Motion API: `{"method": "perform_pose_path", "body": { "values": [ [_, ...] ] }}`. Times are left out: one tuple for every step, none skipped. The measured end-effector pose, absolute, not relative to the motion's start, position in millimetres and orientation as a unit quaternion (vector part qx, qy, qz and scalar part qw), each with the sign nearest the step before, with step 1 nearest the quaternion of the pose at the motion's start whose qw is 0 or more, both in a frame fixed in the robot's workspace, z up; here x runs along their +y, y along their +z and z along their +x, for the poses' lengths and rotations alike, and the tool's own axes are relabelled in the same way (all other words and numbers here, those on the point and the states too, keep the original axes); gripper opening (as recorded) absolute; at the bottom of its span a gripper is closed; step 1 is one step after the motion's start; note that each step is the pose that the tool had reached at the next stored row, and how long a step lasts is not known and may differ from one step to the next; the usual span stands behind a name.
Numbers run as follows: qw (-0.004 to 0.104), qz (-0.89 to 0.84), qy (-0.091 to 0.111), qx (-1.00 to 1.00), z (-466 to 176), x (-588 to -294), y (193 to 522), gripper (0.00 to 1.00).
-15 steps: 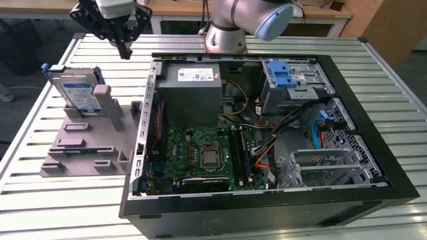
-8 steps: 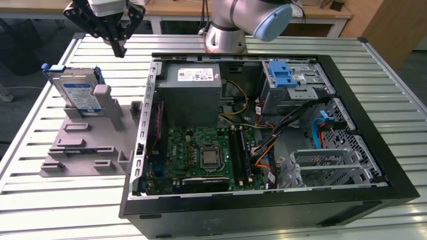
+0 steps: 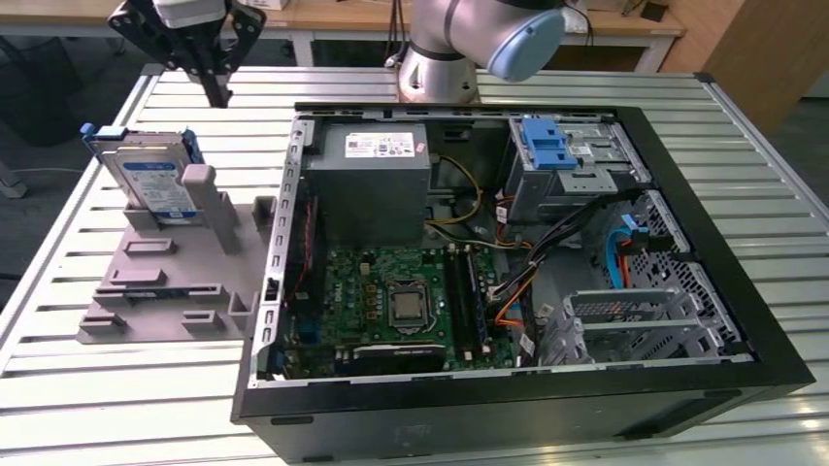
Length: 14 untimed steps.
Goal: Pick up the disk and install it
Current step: 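Reach for the disk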
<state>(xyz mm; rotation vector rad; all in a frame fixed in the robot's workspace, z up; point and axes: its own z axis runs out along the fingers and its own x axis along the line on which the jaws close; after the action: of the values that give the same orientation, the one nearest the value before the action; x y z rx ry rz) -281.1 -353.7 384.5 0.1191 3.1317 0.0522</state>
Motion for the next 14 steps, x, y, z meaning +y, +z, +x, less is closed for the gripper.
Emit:
{"method": "perform_pose_path", "body": {
  "values": [
    [0.004, 0.038, 0.017, 0.999, -283.0, -352.5, 384.2, 0.11],
    [0.004, 0.038, 0.017, 0.999, -284.8, -351.3, 383.9, 0.11],
    [0.004, 0.038, 0.017, 0.999, -286.1, -350.5, 383.7, 0.11],
    [0.004, 0.038, 0.017, 0.999, -286.6, -350.2, 383.7, 0.11],
    [0.004, 0.038, 0.017, 0.999, -286.7, -350.2, 383.6, 0.11],
    [0.004, 0.038, 0.017, 0.999, -286.7, -350.2, 383.6, 0.11],
    [0.004, 0.038, 0.017, 0.999, -286.8, -350.2, 383.6, 0.11],
    [0.004, 0.038, 0.017, 0.999, -286.9, -350.2, 383.6, 0.11],
    [0.004, 0.038, 0.017, 0.999, -286.9, -350.2, 383.6, 0.11],
    [0.004, 0.038, 0.017, 0.999, -287.0, -350.2, 383.6, 0.11],
    [0.004, 0.038, 0.017, 0.999, -287.0, -350.2, 383.6, 0.11],
    [0.004, 0.038, 0.017, 0.999, -287.1, -350.2, 383.5, 0.11],
    [0.004, 0.038, 0.017, 0.999, -287.4, -350.2, 383.3, 0.11],
    [0.004, 0.038, 0.017, 0.999, -288.1, -350.1, 383.3, 0.11]
  ]
}}
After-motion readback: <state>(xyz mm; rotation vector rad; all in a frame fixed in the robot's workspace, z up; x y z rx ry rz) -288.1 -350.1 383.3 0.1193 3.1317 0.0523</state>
